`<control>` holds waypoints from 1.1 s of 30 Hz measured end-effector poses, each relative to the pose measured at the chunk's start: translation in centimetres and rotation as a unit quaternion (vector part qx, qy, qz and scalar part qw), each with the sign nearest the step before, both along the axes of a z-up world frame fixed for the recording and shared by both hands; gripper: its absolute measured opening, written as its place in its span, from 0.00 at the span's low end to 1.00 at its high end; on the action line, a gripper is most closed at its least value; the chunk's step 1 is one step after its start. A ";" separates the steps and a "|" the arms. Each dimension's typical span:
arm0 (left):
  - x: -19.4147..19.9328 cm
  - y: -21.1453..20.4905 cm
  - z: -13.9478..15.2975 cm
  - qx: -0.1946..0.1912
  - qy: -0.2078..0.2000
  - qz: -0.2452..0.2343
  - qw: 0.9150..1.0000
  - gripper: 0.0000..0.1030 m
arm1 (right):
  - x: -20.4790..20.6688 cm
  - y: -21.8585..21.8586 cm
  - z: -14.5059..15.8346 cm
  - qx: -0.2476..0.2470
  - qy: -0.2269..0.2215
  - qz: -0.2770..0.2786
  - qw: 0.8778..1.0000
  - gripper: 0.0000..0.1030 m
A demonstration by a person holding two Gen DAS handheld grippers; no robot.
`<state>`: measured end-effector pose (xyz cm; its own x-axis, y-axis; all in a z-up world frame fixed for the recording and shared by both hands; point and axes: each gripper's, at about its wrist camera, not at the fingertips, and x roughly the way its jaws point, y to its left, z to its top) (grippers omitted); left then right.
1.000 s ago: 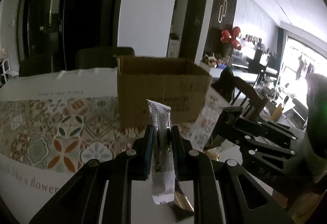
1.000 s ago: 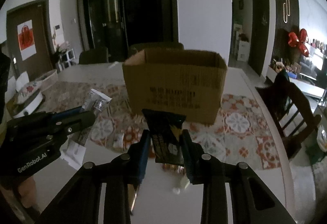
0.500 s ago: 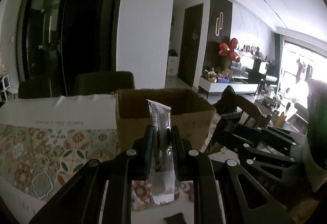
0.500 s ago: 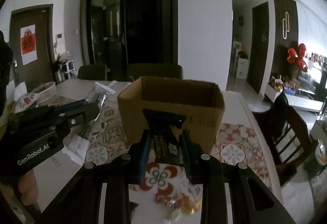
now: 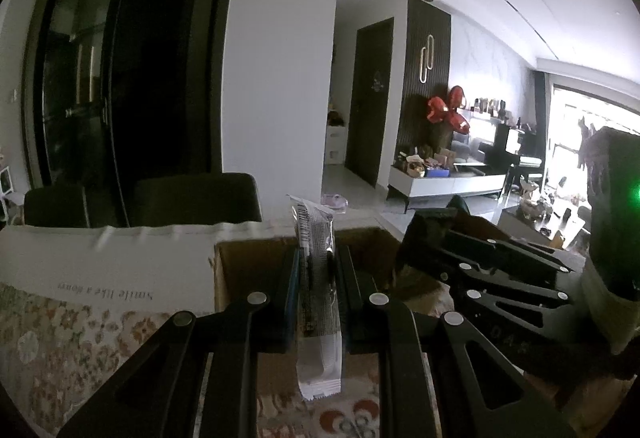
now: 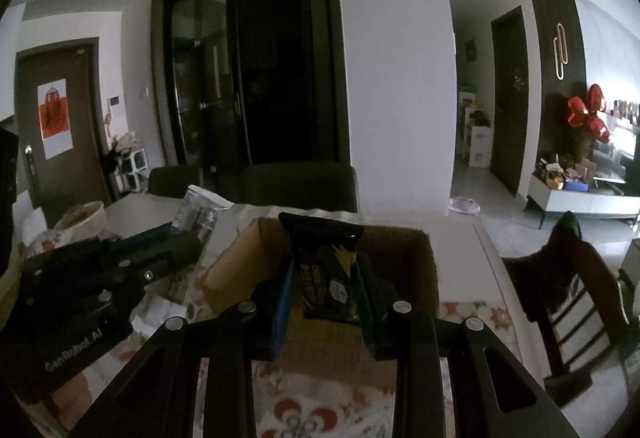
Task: Organize snacks
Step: 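Carry both packets over the cardboard box and open both tools inside, then withdraw both tools from the box back over the remaining snacks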
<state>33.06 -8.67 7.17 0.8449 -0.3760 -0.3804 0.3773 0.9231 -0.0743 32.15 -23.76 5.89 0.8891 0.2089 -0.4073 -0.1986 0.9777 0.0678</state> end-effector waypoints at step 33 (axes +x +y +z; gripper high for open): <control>2.9 0.7 -2.7 0.048 0.028 0.073 0.996 0.73 | 4.3 -1.7 -3.5 0.001 0.066 -0.043 0.997 0.59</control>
<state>35.98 -7.96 4.51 0.8643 -0.2105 -0.4568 0.2366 0.9716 -0.0002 36.45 -25.41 2.40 0.8420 0.1353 -0.5222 -0.1029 0.9905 0.0907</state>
